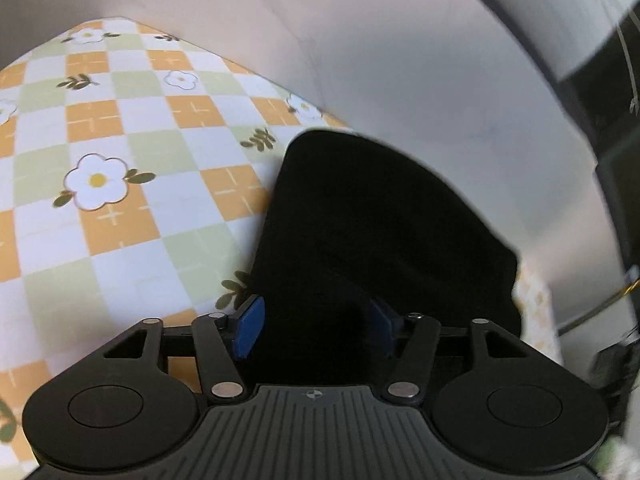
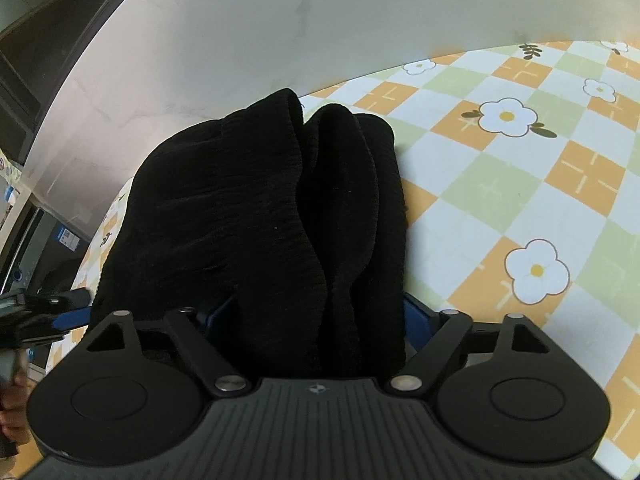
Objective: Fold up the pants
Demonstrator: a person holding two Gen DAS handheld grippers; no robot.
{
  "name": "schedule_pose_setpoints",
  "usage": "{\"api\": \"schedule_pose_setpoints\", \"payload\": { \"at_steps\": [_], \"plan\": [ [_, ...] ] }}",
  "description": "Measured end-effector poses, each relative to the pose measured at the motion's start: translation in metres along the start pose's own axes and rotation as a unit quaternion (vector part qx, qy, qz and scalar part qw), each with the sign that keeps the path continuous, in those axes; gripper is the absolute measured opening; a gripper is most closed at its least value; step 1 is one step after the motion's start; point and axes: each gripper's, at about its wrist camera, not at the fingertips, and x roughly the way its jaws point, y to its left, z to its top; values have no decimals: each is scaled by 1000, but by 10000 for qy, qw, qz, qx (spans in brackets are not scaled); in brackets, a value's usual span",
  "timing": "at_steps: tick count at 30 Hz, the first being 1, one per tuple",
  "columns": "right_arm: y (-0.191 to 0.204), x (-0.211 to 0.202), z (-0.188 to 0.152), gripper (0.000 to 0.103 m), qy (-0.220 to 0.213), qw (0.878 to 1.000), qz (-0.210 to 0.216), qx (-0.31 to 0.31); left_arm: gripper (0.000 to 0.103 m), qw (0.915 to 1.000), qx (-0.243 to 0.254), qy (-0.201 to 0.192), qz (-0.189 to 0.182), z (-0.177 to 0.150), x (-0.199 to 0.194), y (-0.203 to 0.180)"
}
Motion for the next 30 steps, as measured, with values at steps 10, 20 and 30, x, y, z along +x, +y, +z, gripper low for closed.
{"api": "schedule_pose_setpoints", "payload": {
  "at_steps": [10,20,30],
  "plan": [
    [9,-4,-4,79,147,9999,-53,31,64,9987,368,273,205,-28,2,9],
    [16,-14,-15,76,548,9970,191,-506,64,9988,60,439,202,-75,-38,17],
    [17,-7,-2,85,850,9942,296,-596,74,9973,-417,589,101,-75,-47,35]
  ]
}}
